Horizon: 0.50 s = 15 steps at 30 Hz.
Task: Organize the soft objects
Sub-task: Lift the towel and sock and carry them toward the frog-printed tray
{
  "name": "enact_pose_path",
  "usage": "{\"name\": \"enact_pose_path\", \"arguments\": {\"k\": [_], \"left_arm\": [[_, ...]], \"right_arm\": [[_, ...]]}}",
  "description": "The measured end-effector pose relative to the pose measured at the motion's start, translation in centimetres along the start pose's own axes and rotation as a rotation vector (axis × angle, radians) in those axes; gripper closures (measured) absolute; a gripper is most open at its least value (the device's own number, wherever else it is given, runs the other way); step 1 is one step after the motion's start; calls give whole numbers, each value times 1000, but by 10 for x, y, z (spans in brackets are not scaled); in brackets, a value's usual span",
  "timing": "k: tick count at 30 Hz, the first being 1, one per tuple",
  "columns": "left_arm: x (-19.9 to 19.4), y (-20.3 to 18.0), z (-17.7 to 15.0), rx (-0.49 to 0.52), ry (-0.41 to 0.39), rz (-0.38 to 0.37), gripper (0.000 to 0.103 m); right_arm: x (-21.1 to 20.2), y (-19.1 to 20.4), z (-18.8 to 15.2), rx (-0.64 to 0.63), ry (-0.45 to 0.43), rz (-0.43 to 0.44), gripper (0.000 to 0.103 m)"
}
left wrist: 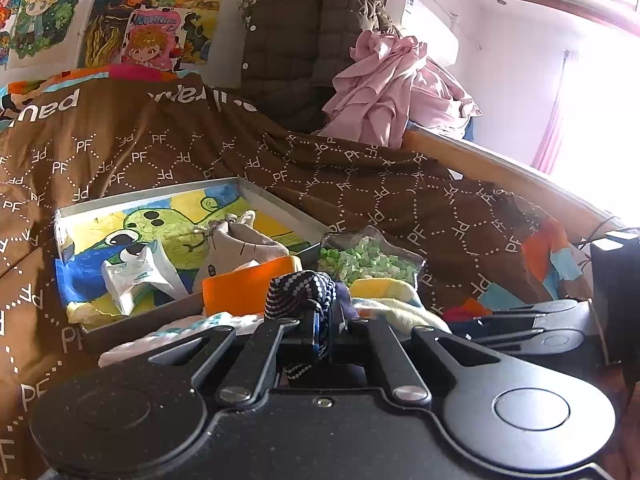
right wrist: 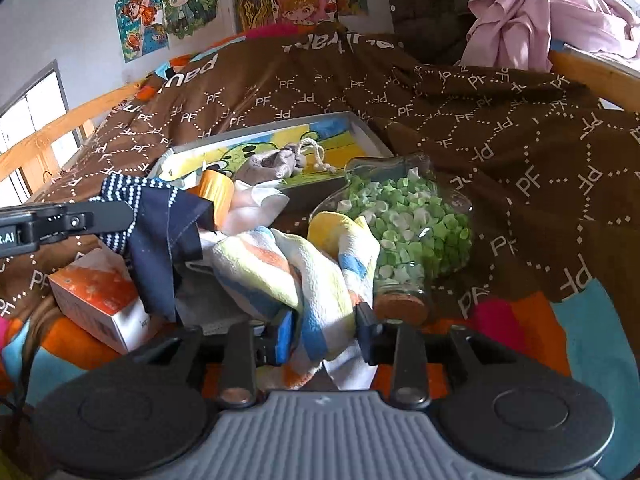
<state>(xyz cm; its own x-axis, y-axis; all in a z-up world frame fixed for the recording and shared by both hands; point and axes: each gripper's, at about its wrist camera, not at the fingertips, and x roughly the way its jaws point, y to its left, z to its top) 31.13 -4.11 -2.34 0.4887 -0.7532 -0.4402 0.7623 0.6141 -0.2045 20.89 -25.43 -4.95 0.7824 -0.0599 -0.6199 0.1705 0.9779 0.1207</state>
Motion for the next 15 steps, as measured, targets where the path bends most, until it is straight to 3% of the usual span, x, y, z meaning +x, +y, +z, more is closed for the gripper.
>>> {"name": "enact_pose_path", "arguments": {"k": [4, 5, 9, 15], "left_arm": [[0, 0, 0, -1, -3, 1, 100], [-1, 1, 1, -1, -4, 0, 100], [-3, 1, 4, 0, -23, 1, 100], [-11, 7, 15, 1, -74, 14, 100]], "right_arm": [[-3, 5, 0, -54, -16, -17, 64], [-4, 9, 0, -74, -25, -18, 78], [-16, 23, 5, -151, -104, -13, 80], [-30, 27, 20, -134, -164, 11, 80]]}}
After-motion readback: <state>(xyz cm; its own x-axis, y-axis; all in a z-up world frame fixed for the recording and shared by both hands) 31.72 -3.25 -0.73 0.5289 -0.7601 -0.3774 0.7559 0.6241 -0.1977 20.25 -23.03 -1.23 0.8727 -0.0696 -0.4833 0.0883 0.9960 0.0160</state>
